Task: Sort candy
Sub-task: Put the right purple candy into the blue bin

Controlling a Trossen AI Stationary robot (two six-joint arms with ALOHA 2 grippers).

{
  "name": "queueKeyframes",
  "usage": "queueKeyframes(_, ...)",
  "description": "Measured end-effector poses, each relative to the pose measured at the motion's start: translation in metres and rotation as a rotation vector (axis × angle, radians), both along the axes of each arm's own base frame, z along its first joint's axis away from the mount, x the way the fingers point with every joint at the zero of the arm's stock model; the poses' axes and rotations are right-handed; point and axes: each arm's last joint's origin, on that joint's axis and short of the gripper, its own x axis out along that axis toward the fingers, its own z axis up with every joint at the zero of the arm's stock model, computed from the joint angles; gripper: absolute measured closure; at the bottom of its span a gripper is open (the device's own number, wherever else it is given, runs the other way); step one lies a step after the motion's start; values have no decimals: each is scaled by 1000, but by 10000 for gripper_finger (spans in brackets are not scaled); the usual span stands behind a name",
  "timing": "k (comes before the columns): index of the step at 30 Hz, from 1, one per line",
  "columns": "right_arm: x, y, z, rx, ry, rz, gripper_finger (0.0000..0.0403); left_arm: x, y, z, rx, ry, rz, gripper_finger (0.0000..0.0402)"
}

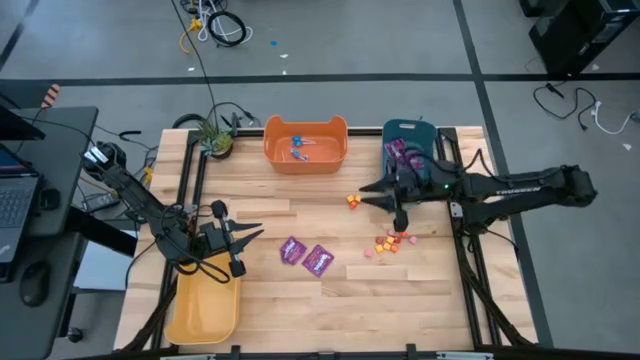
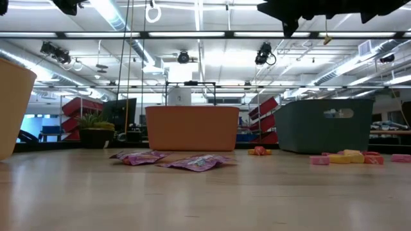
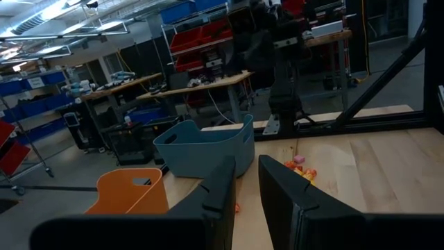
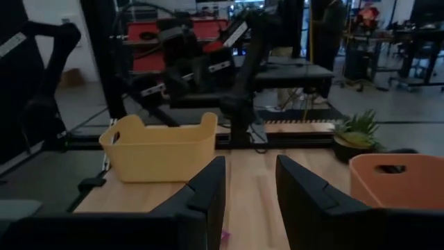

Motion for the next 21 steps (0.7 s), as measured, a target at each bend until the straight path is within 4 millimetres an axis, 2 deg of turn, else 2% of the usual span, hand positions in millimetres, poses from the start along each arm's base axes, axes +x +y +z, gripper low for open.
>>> queueKeyframes(11, 29, 25, -26, -33, 70, 17, 289, 0, 0, 0, 0, 0, 0, 335)
queueKeyframes(21, 48, 48, -62, -43, 215, 3, 289, 0, 0, 0, -2, -1, 0, 335)
